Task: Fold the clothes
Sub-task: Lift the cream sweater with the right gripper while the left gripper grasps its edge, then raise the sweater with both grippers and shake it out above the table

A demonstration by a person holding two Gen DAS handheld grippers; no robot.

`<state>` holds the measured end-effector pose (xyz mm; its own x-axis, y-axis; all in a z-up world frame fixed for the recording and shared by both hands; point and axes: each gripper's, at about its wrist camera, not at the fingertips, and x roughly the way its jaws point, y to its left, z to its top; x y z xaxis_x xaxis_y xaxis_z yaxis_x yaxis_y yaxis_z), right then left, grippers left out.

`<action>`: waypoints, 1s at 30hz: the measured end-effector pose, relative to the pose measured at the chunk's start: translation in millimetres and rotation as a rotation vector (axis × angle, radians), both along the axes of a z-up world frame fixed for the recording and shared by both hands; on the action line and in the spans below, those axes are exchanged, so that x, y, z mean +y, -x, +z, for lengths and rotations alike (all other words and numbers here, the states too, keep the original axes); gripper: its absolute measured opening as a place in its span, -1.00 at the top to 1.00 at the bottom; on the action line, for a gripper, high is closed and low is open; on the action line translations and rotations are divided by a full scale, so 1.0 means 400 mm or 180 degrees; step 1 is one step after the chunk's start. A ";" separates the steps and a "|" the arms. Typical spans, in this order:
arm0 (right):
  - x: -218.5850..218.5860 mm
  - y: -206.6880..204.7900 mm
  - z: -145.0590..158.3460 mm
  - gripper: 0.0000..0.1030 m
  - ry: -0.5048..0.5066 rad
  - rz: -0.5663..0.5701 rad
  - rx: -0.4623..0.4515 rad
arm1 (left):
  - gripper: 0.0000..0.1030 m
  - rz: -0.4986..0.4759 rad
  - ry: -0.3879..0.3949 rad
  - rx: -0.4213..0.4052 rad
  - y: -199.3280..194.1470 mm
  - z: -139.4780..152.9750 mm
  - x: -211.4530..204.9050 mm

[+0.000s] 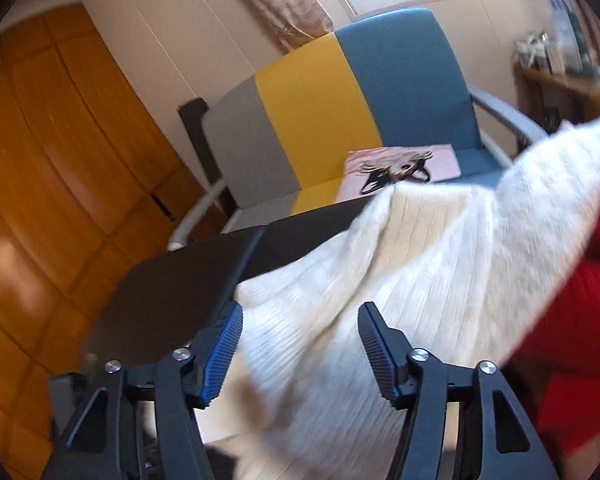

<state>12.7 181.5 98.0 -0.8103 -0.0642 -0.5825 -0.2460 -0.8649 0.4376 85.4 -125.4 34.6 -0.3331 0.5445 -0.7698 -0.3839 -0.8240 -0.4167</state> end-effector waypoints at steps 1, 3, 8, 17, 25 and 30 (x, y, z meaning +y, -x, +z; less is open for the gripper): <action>0.006 0.027 0.001 -0.15 -0.0030 -0.0036 -0.0075 | -0.06 0.0024 -0.0001 -0.0009 0.000 0.003 0.005; 0.035 0.081 -0.012 -0.09 0.0117 -0.0085 -0.0188 | -0.06 0.0070 0.0000 -0.0026 0.001 0.010 0.015; 0.090 0.203 -0.071 0.74 0.0462 -0.0117 -0.0630 | -0.06 0.0088 0.0042 -0.0087 0.009 -0.007 0.059; 0.122 0.123 0.038 0.87 0.0914 0.0138 0.0112 | 0.88 0.0129 -0.0271 0.0068 0.009 0.104 0.063; 0.056 -0.023 0.384 0.88 0.0439 0.0361 0.1183 | 0.90 0.0201 -0.0636 0.1088 -0.034 0.431 -0.005; -0.019 -0.103 0.592 0.88 0.0055 0.0481 0.1757 | 0.91 0.0203 -0.0896 0.1587 0.032 0.633 -0.061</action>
